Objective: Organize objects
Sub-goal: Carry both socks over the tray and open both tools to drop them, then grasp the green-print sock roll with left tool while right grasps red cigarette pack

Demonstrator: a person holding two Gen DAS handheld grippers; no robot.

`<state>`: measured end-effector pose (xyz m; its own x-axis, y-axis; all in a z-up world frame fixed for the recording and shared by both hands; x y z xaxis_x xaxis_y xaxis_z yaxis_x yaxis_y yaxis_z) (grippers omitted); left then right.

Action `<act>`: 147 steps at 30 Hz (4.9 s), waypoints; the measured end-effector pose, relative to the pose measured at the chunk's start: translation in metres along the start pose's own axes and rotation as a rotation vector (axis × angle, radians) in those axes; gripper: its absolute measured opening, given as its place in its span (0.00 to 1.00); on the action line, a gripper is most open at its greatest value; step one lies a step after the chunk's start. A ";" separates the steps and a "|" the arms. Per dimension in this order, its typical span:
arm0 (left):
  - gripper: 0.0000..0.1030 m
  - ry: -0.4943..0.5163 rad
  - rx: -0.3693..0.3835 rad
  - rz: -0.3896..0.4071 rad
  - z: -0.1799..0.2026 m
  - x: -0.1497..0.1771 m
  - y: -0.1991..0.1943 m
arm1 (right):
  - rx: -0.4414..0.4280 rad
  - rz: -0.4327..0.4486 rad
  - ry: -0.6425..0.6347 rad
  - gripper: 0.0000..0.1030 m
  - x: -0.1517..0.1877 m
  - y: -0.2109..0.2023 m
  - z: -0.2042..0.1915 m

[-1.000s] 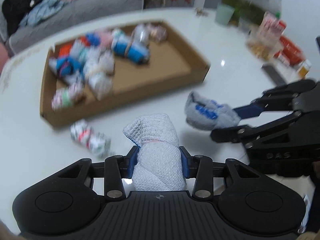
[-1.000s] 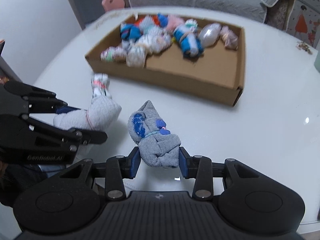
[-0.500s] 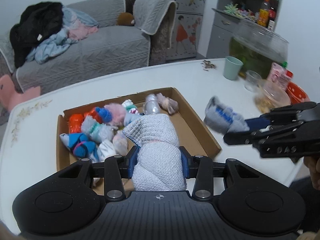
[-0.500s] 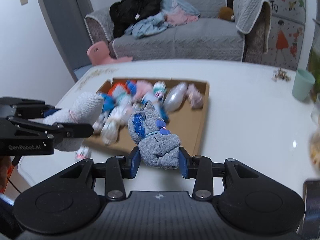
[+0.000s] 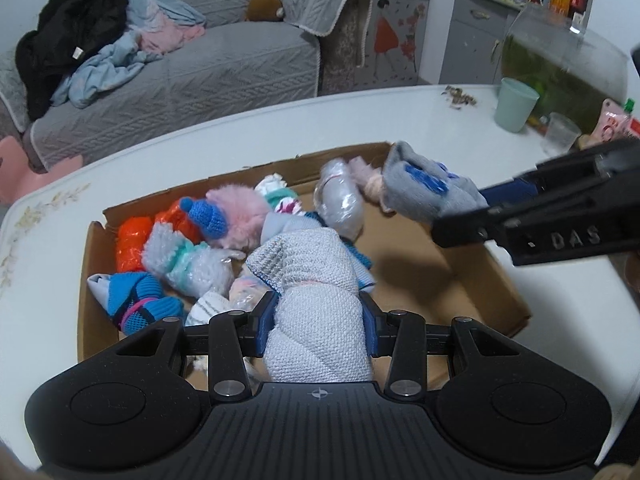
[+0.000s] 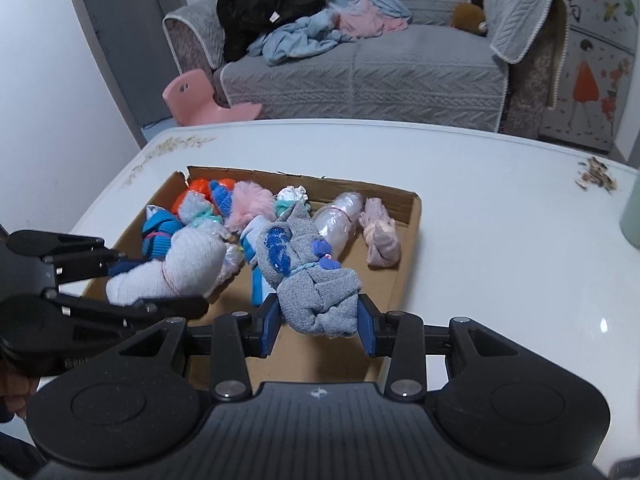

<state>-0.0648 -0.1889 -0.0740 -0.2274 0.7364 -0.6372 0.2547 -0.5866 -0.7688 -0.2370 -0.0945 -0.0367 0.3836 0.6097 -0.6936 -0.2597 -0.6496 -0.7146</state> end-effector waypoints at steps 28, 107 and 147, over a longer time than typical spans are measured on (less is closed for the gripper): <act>0.61 0.080 -0.016 -0.032 0.009 0.008 0.026 | 0.003 -0.136 -0.073 0.39 0.008 0.050 0.014; 0.90 -0.125 -0.113 -0.175 -0.036 0.114 -0.005 | 0.372 -0.329 -0.341 0.71 0.076 -0.142 0.326; 0.34 -0.097 -0.055 -0.109 -0.029 0.109 -0.014 | 0.327 -0.296 -0.180 0.49 0.096 -0.190 0.303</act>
<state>-0.0663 -0.0903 -0.1312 -0.3456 0.7569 -0.5546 0.2739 -0.4839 -0.8311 -0.4194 0.2251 0.0046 0.3308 0.8347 -0.4402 -0.4386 -0.2771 -0.8549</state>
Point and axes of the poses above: each gripper's, at about its wrist camera, not at the fingertips, and y roughly the way its jaws point, z to its right, x to its underside, the point moved 6 cm from there along y, roughly the way its jaws point, and after that the axes turned 13 degrees about -x, right-handed, at the moved point
